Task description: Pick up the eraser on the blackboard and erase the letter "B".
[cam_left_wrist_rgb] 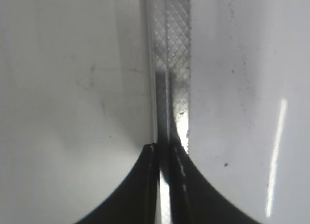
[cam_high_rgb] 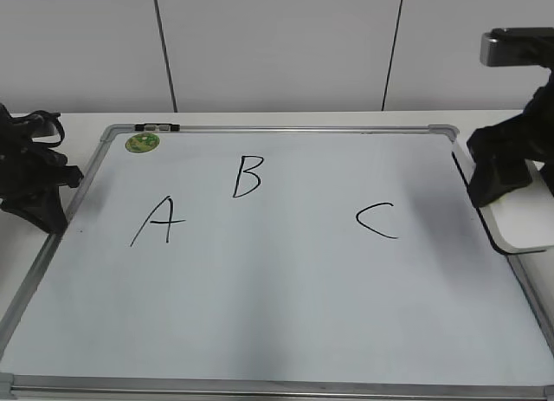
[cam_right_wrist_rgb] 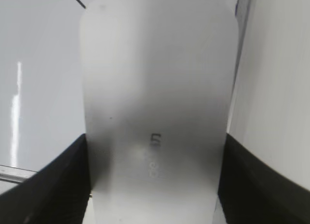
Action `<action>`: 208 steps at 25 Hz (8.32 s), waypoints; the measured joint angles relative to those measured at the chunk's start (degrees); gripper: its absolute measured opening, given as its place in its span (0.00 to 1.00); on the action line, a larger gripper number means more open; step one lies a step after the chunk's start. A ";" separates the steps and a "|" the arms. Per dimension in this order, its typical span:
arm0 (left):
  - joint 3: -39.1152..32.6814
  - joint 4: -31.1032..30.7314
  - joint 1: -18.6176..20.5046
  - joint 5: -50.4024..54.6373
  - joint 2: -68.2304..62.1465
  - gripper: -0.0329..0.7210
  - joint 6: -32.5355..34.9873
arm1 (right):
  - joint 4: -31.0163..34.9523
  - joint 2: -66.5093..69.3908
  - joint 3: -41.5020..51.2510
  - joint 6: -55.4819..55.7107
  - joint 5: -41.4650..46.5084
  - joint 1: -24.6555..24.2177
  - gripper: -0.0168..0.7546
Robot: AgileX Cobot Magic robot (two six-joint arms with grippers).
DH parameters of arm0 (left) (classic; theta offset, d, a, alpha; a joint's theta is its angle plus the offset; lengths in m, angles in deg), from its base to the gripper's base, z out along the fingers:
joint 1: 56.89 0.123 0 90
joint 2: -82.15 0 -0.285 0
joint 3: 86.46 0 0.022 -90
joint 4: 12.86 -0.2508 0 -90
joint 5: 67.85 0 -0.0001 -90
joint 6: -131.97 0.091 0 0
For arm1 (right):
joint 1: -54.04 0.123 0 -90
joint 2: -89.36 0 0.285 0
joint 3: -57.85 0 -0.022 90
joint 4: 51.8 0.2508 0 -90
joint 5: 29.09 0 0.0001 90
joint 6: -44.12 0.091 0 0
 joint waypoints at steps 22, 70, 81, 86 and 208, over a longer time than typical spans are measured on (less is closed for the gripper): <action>0.00 0.13 0.00 0.00 0.00 0.06 0.00 | 2.56 26.68 -33.93 -0.41 7.01 10.64 0.72; 0.00 0.62 0.10 0.00 0.00 0.06 0.00 | 1.76 60.27 -63.42 -3.02 -9.42 15.21 0.72; 0.00 0.71 0.10 0.00 0.00 0.06 0.00 | 1.65 60.72 -63.42 -5.64 -9.10 15.37 0.72; 0.00 0.71 0.10 0.00 0.00 0.06 0.00 | 0.49 60.72 -63.42 -6.38 -8.87 16.43 0.72; 0.00 0.01 0.10 0.01 0.00 0.06 0.00 | -9.72 11.82 -6.91 5.39 -11.81 -5.09 0.72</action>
